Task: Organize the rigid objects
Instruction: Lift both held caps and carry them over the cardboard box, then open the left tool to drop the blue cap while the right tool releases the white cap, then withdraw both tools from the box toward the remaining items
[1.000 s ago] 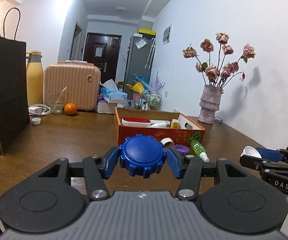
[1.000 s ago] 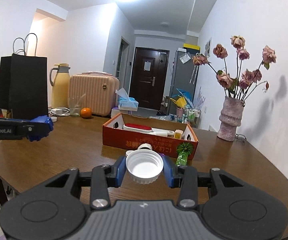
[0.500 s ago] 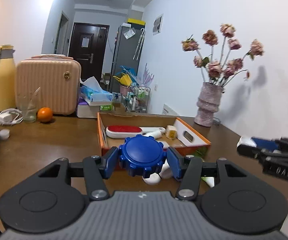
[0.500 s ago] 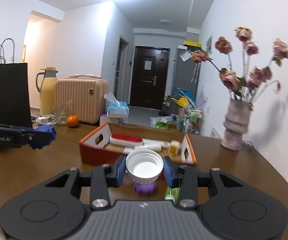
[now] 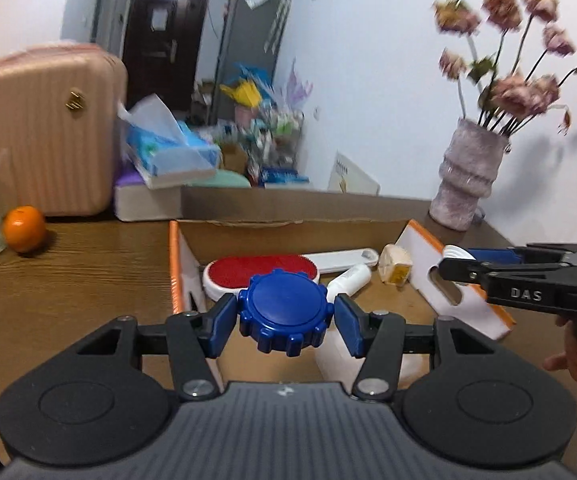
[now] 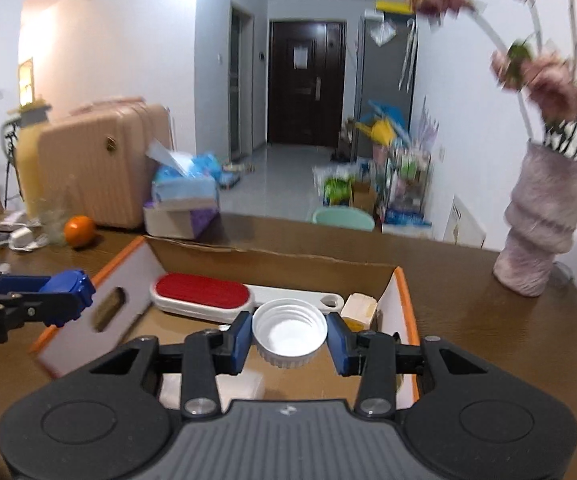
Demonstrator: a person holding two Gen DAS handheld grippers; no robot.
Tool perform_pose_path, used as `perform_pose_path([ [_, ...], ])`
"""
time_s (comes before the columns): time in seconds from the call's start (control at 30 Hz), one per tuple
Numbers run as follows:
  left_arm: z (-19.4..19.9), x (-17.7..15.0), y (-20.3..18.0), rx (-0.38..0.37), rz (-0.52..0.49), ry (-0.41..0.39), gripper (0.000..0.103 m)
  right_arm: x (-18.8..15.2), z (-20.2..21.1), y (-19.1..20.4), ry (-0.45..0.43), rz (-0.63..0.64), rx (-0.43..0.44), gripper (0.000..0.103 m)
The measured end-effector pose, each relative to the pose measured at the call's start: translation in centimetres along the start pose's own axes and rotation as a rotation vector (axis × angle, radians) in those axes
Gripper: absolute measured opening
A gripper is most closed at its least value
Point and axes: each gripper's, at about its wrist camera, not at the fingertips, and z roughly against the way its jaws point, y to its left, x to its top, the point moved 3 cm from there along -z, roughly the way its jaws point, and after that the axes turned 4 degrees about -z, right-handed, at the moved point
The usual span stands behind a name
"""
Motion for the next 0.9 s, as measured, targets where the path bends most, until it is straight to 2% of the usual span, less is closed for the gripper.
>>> perform_pose_path([
  [0.2, -5.2, 0.0, -0.2, 0.05, -0.113, 0.045, 0.055, 0.7, -7.8, -1.4, 0.129, 0.004, -0.037, 0.04],
  [0.37, -8.0, -1.2, 0.6, 0.065, -0.132, 0.087, 0.06, 0.6, -12.1, -1.8, 0.201, 0.032, -0.066, 0.041],
  [0.43, -8.2, -1.5, 0.8, 0.047, -0.141, 0.078, 0.07, 0.1, -13.2, -1.5, 0.231, 0.045, -0.071, 0.053],
  [0.5, -8.1, -1.6, 0.5, 0.038, -0.171, 0.07, 0.075, -0.4, -13.4, -1.2, 0.243, 0.061, -0.079, 0.054],
  [0.53, -8.0, -1.6, 0.5, 0.043, -0.174, 0.064, 0.078, -0.3, -13.2, -1.0, 0.232, 0.071, -0.084, 0.061],
  [0.6, -7.9, -1.5, 0.7, 0.044, -0.156, 0.057, 0.078, -0.2, -12.8, -0.9, 0.225, 0.056, -0.07, 0.066],
  [0.77, -6.8, -0.8, 1.0, 0.064, -0.142, 0.059, 0.078, -0.1, -12.2, -1.4, 0.236, 0.008, -0.073, 0.066],
  [0.9, -3.7, -0.3, 0.7, 0.053, -0.12, 0.036, 0.079, 0.5, -10.6, -1.3, 0.216, -0.006, -0.063, 0.066],
])
